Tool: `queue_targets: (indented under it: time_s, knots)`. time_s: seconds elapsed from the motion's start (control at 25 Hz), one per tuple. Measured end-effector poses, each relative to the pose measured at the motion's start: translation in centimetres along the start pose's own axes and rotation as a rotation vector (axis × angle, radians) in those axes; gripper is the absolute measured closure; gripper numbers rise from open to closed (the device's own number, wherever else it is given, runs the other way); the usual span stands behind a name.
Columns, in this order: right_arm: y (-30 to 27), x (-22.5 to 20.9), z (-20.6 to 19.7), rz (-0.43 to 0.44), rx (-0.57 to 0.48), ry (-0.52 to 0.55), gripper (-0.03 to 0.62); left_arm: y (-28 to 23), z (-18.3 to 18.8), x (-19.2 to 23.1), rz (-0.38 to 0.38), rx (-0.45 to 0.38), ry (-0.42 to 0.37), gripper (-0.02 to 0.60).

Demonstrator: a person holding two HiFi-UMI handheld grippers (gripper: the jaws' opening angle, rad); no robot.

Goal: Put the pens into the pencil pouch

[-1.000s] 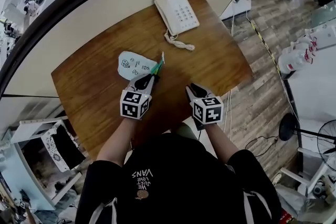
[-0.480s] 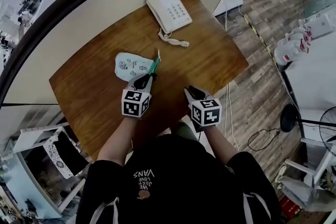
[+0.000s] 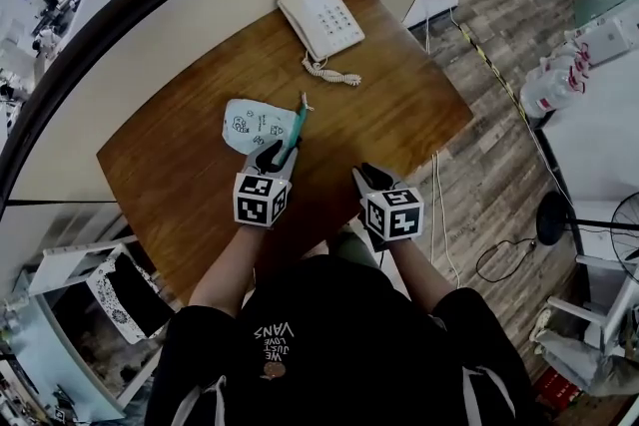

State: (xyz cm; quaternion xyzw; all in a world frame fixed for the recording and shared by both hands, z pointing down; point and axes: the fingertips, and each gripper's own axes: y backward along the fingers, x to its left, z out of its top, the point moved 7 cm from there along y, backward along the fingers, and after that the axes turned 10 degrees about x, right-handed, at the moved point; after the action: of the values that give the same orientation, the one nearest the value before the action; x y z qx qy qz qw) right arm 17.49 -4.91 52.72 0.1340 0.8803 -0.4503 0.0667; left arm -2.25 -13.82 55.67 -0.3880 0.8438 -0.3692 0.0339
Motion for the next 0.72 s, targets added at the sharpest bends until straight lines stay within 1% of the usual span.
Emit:
queue_targets:
  time_s: [0.16,0.44,0.6,0.72]
  knots:
    - [0.3,0.9,-0.1,-0.011,-0.033,-0.010,0.525,1.5,0.2,0.0,0.012,-0.030,-0.041,0.469]
    - [0.7,3.3,0.3,0.002,-0.079,-0.017,0.525,5.3,-0.1,0.8,0.048,-0.100,-0.049,0.469]
    - [1.3,5.3,0.6,0.001,-0.119,-0.011,0.525,8.0,-0.4,0.8,0.049,-0.138,-0.079,0.469]
    - [1.5,6.8,0.7,-0.003,-0.149,-0.016,0.525,9.6,-1.0,1.2,0.045,-0.144,-0.095,0.469]
